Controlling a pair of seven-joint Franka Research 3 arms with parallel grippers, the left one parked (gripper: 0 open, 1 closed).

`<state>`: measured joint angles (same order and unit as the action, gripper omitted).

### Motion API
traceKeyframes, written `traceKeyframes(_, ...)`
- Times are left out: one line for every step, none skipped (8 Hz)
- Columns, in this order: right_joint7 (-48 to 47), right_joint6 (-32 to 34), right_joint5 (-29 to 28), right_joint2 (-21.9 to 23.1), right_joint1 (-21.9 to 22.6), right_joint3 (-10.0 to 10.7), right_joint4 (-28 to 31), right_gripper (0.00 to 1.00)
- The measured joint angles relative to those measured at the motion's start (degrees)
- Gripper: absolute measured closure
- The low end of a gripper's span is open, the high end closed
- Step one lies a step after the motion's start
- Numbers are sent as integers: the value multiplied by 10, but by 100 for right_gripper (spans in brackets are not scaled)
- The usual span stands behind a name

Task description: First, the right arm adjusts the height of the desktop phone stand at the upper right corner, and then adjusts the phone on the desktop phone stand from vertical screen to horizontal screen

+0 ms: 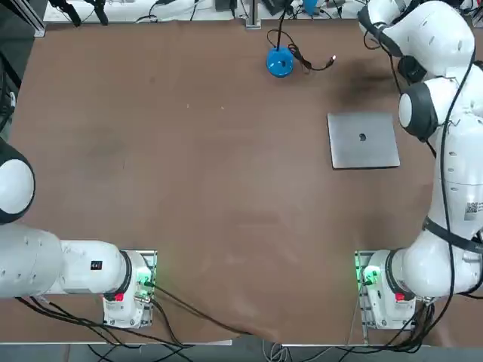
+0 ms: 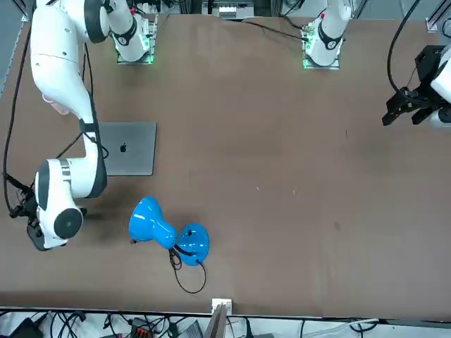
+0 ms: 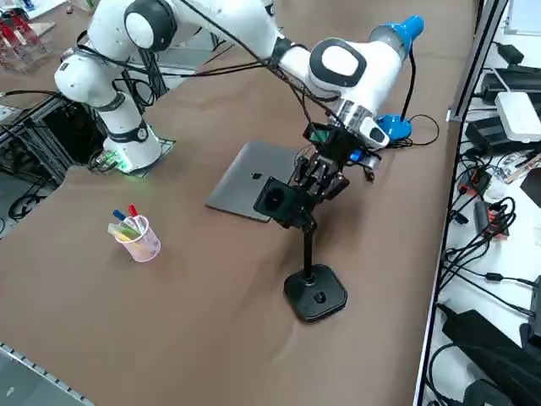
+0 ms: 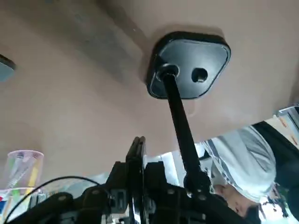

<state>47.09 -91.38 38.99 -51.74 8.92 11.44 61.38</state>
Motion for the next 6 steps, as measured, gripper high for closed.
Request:
traceKeyframes(11, -1, -21, 4, -5, 0, -5, 82)
traceKeyframes(23, -1, -42, 7, -10, 0, -13, 82)
traceKeyframes(31, -1, -62, 9, -17, 0, -19, 82)
traceKeyframes(34, -1, -81, 13, -23, 0, -23, 82)
traceKeyframes(36, -2, -98, 17, -28, 0, -26, 82)
traceKeyframes(39, -3, -114, 20, -33, 0, -29, 82)
